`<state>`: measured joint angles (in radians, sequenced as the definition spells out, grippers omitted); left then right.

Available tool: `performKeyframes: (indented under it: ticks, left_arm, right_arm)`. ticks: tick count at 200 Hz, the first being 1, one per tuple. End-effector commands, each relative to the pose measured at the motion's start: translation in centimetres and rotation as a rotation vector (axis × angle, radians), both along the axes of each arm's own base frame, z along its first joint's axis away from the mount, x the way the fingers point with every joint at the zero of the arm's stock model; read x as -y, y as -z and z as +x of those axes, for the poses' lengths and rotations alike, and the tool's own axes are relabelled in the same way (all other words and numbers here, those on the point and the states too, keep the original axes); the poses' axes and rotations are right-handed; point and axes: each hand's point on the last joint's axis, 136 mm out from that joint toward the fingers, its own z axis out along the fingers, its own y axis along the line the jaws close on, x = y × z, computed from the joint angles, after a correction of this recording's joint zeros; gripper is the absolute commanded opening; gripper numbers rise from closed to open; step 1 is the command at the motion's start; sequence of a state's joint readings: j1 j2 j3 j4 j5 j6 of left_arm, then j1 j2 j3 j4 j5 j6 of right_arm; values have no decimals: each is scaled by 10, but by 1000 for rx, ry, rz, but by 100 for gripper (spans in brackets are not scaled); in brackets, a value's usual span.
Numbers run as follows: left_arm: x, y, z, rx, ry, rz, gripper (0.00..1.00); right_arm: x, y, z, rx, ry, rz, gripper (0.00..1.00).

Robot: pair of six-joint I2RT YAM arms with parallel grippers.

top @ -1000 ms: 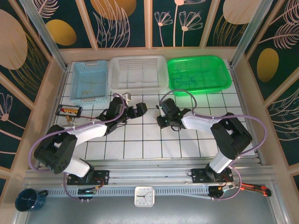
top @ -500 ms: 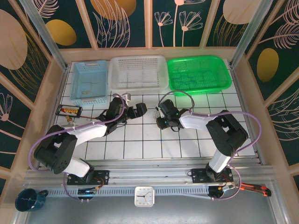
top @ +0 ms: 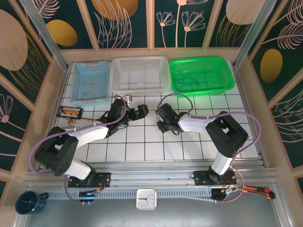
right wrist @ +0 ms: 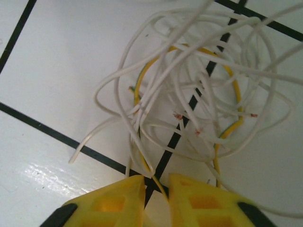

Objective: Untangle the cables

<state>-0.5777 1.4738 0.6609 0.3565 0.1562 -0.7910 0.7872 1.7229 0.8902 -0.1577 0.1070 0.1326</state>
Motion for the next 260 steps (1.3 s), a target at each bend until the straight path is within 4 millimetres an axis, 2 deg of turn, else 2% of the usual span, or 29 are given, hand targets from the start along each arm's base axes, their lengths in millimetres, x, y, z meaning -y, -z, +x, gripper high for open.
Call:
performKeyframes:
  ticks: [1,15,54,89,125,183,245,260]
  left_arm:
    - [-2,-13,3,35,-17,-29,99]
    - [-2,-14,3,37,-16,-29,99]
    - [-2,-15,3,41,-16,-30,99]
    - [-2,-16,3,42,-13,-29,99]
    - [0,-17,2,43,-6,-35,99]
    - [7,-29,2,57,23,-74,99]
    - [14,-28,-1,63,65,-106,99]
    - [15,-31,-2,72,68,-113,99]
  right_arm:
    - [5,15,-8,-38,-5,-70,10]
    - [1,11,-6,-39,-6,-50,0]
    - [-10,-10,3,-49,5,71,0]
    - [-26,-59,11,-36,-7,242,0]
    - [-34,-102,12,-39,-21,402,0]
    - [-29,-166,16,-54,-39,744,0]
    - [-34,-193,8,-56,-63,873,0]
    - [-33,-194,9,-48,-55,879,0]
